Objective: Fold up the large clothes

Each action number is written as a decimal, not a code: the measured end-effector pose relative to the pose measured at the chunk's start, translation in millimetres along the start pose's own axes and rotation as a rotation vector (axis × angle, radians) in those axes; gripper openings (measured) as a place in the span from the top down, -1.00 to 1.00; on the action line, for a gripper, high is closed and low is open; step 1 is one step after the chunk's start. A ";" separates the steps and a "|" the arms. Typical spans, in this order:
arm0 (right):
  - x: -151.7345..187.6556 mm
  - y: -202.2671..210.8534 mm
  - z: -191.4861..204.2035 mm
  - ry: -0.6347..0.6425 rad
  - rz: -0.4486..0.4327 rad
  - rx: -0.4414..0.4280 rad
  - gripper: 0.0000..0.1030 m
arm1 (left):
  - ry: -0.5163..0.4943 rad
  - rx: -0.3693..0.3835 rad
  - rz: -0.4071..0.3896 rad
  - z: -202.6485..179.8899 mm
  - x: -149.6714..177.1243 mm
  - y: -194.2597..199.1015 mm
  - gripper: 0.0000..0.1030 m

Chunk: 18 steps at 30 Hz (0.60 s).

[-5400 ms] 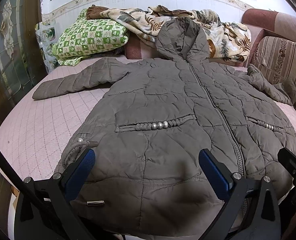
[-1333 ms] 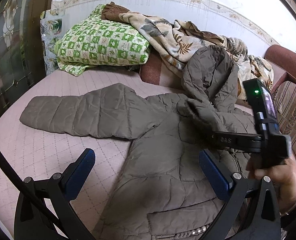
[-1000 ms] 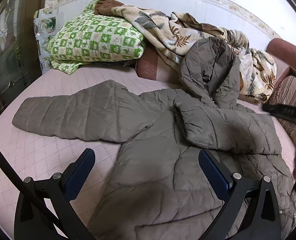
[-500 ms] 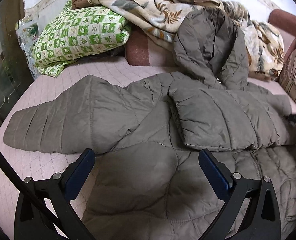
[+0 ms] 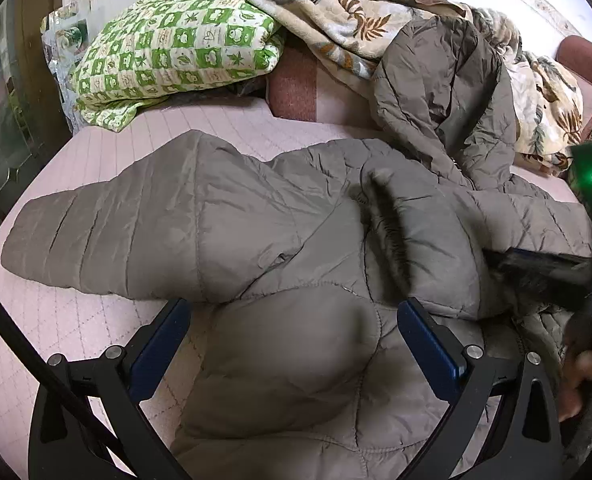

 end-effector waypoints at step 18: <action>10.6 7.8 66.2 0.067 -0.021 -0.143 0.08 | 0.015 -0.005 -0.015 5.0 -2.9 4.5 -1.00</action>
Point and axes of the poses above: each gripper's, at about its wrist camera, not at the fingertips, and y roughly against the way its jaws point, z to its left, x to its underside, the point moved 8 cm from there along -y, roughly the way its jaws point, and after that the axes turned 10 degrees about -z, right-handed, at the moved point
